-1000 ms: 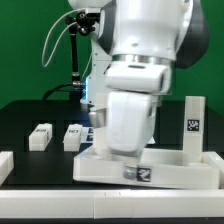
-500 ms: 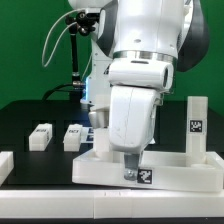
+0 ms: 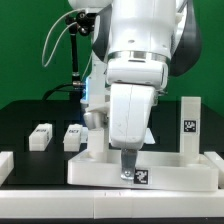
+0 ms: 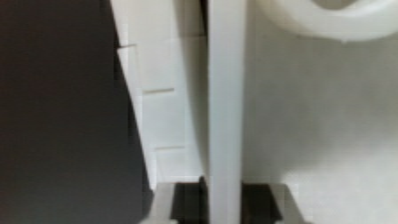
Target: Assemble desk
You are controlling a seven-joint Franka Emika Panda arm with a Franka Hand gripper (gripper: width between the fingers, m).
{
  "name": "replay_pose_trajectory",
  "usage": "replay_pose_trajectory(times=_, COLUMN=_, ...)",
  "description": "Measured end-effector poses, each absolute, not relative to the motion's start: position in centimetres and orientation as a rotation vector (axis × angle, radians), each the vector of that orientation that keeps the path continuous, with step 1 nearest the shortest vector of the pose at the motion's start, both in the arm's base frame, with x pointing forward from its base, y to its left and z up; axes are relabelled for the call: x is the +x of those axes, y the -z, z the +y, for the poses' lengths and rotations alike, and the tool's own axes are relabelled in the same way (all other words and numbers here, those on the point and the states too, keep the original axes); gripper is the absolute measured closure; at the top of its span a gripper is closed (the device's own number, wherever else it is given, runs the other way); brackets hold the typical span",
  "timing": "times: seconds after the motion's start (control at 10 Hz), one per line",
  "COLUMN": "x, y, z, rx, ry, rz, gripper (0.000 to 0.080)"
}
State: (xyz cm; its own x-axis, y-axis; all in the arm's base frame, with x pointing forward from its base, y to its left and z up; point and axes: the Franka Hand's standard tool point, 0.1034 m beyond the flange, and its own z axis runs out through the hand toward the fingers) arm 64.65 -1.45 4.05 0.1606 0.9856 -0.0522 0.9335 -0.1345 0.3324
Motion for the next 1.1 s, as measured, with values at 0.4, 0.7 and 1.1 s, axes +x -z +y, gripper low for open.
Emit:
replay_pose_trajectory(times=0.4, x=65.0, y=-4.2, z=0.2, rx=2.132, ry=-0.278, rz=1.866, gripper=0.0728)
replay_pose_trajectory(times=0.7, x=66.2, y=-4.2, z=1.4, rx=2.100, ry=-0.282, rz=1.889, gripper=0.0725)
replay_pose_trajectory(times=1.1, x=66.2, y=-4.3, z=0.8, rx=2.094, ry=-0.276, rz=1.888, gripper=0.0724)
